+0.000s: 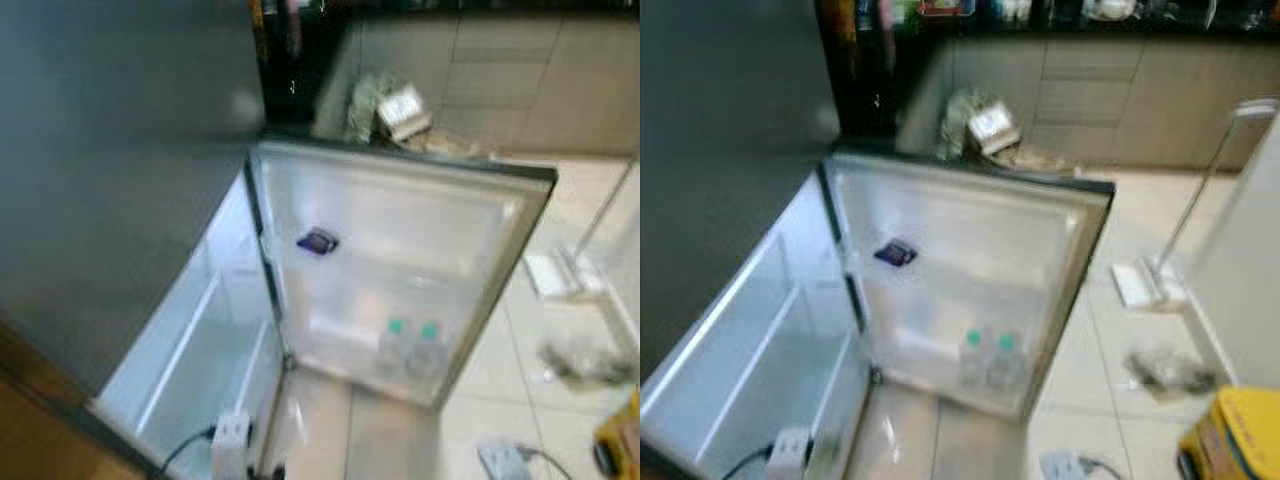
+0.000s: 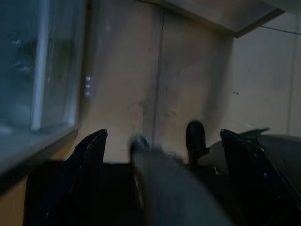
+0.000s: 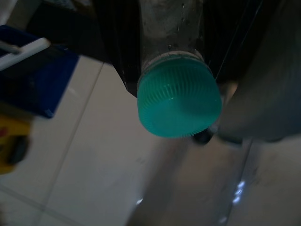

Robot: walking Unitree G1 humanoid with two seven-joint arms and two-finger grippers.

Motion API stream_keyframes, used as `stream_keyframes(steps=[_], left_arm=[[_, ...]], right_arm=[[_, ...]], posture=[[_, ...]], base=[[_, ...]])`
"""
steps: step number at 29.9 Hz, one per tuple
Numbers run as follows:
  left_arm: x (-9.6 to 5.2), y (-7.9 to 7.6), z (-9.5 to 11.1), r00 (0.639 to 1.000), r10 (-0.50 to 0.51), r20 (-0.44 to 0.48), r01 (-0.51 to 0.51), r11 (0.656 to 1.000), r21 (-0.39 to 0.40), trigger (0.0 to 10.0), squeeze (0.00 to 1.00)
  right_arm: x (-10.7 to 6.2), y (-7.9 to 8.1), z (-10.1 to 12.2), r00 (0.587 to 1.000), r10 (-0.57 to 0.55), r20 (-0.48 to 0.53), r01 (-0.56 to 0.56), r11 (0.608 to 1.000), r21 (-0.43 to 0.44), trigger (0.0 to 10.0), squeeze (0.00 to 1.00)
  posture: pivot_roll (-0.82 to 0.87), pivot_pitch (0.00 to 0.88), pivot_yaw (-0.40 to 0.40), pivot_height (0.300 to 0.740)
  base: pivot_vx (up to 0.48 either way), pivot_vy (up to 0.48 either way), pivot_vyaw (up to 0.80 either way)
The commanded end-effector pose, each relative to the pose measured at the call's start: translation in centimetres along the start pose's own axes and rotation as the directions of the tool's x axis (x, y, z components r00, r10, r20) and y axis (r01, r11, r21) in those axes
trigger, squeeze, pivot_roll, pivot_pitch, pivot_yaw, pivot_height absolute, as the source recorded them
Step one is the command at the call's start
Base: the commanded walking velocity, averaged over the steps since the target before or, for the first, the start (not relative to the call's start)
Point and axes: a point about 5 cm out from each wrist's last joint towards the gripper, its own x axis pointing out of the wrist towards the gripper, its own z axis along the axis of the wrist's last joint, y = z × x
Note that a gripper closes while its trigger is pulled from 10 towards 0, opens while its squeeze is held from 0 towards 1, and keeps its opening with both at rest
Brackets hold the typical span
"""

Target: Restocking fridge

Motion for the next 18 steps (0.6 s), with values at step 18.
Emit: stream_keyframes(steps=[18], left_arm=[[0.0, -0.2, -0.3, 1.000, -0.022, -0.016, 0.022, 1.000, -0.019, 10.0, 0.00]], right_arm=[[0.1, -0.3, 8.0, 0.939, 0.090, 0.331, -0.096, 0.995, 0.004, 10.0, 0.00]], posture=[[-0.10, 0.000, 0.013, 0.740]], base=[[0.000, -0.225, 0.00]])
